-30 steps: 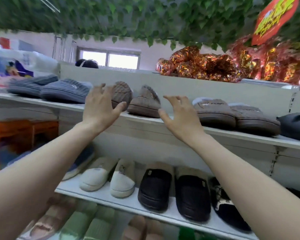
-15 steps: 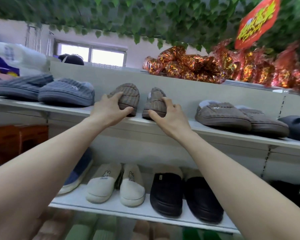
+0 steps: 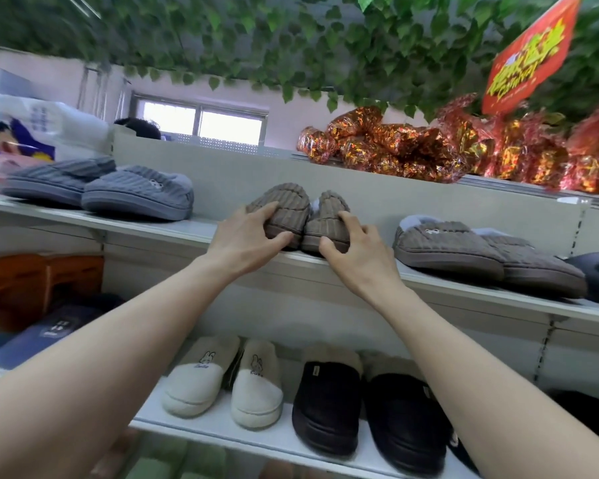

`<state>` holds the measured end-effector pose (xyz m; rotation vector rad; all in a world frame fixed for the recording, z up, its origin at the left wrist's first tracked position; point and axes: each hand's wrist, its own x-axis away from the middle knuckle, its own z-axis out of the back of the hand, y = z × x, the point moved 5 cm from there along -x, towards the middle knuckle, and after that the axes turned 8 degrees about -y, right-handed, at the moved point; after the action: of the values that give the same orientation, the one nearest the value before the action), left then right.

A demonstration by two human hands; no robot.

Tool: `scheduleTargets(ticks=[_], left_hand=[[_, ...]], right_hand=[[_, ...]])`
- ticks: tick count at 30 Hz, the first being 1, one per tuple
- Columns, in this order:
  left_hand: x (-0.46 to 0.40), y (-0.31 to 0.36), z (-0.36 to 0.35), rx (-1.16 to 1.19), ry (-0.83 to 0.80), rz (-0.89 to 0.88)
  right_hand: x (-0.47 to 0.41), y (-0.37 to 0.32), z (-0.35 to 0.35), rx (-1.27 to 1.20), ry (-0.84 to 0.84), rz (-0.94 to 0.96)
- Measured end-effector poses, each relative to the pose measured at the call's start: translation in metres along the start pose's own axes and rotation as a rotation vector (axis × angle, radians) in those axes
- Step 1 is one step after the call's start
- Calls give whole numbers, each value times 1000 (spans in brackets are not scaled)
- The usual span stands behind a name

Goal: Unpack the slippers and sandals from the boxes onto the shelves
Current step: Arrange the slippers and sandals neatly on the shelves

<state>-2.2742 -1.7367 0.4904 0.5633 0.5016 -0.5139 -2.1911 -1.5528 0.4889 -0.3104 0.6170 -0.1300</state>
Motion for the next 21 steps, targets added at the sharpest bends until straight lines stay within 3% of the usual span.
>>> scheduleTargets(ticks=[13,16,21], left_hand=[[1,-10,-2,-55,-33,-38],[11,-25,15,-105,51,-141],[22,-92,74,-174,248,-189]], right_hand=[[-4,-2,-5,93,-9,7],[-4,-20,-2,193,68,3],[-6,-104,-16,229,276,229]])
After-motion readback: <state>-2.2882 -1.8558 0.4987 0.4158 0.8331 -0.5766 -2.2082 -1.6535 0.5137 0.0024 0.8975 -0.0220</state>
